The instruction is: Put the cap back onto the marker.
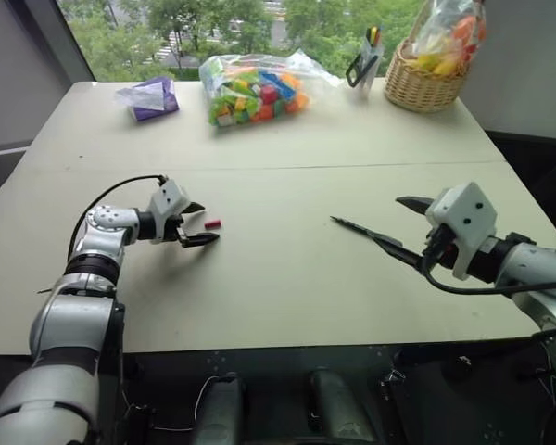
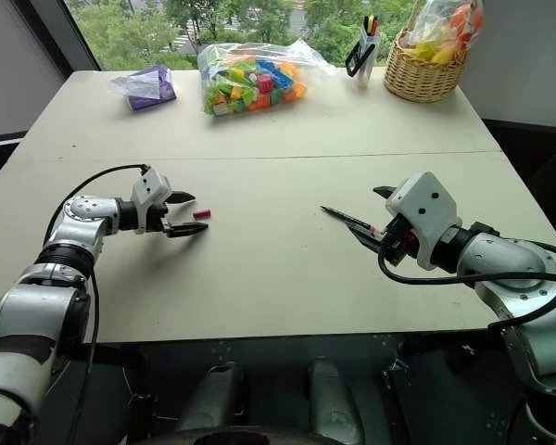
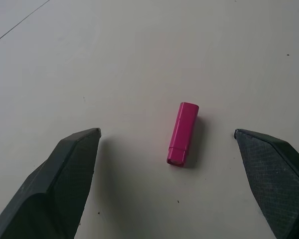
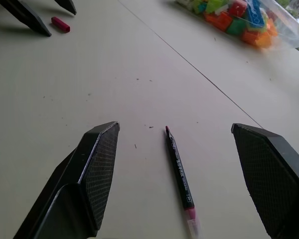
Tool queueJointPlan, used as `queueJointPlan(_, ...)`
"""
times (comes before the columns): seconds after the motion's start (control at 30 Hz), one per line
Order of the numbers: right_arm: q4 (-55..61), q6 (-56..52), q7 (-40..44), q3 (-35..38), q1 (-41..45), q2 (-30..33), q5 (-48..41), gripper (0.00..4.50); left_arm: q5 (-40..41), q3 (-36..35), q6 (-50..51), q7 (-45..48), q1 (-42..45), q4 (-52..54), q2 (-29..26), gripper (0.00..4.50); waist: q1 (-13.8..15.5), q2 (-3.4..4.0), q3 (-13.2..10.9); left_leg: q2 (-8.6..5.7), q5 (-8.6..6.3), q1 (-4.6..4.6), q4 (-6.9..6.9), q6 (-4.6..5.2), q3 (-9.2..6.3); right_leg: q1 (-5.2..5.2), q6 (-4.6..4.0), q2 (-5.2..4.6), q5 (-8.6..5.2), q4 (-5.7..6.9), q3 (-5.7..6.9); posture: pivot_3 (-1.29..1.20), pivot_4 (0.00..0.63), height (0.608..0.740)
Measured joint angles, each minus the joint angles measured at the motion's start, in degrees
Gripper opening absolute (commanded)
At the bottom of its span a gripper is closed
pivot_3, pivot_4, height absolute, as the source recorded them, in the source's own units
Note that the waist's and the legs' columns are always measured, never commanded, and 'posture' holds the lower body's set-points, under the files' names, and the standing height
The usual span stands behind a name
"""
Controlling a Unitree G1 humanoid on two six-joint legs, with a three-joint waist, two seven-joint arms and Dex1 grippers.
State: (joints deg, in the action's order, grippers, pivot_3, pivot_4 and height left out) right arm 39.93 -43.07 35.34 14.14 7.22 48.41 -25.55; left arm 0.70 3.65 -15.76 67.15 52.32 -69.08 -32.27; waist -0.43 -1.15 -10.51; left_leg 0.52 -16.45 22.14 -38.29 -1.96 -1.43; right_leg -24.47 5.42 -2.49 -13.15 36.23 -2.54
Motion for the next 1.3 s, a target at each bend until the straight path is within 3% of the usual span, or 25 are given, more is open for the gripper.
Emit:
queueJointPlan(0.1,0.00,-0.01,0.00,0.00,-0.01,0.03,0.02,3.70,-0.26,-0.04,-0.03,-0.08,0.22,-0.24,0.43,3.66,0.09,0.00,0.01,-0.01,0.00,-0.01,-0.01,0.00,-0.01,0.02,0.00,-0.01,0.00,0.00,0.01,0.00,0.150,0.740)
queueJointPlan(0.33,0.05,-0.28,-0.10,0.00,-0.07,0.09,0.08,3.70,-0.98,0.06,-0.13,0.25,0.40,-0.49,1.19,0.17,-0.23,-0.01,0.02,-0.01,0.00,-0.10,-0.01,0.00,-0.01,0.05,0.00,0.01,0.00,0.06,0.00,0.00,0.150,0.740)
queueJointPlan(0.87,-2.04,0.89,-0.12,-0.14,0.71,-0.89,0.34,3.70,-1.20,-0.20,-0.94,3.44,0.24,1.35,0.91,0.07,-0.28,-0.03,0.01,0.00,0.00,-0.06,0.00,0.00,-0.01,0.04,0.00,0.01,0.00,0.04,0.00,0.00,0.150,0.740)
queueJointPlan(0.97,-6.92,2.99,-0.12,-0.66,2.67,-4.82,-0.06,3.70,0.65,-0.75,0.53,5.95,-0.25,6.20,1.18,0.07,-0.31,-0.09,-0.02,0.00,0.00,-0.03,-0.01,0.00,-0.02,0.02,0.00,0.01,0.00,0.03,0.00,0.00,0.150,0.740)
queueJointPlan(1.3,-26.80,13.19,6.35,-7.26,8.87,-6.84,3.12,3.70,8.51,-2.76,15.05,7.54,-10.75,34.33,0.67,0.07,-0.69,-0.06,-0.02,0.03,0.00,-0.03,0.03,0.01,-0.01,-0.03,0.00,0.01,0.00,0.06,-0.01,0.00,0.150,0.740)
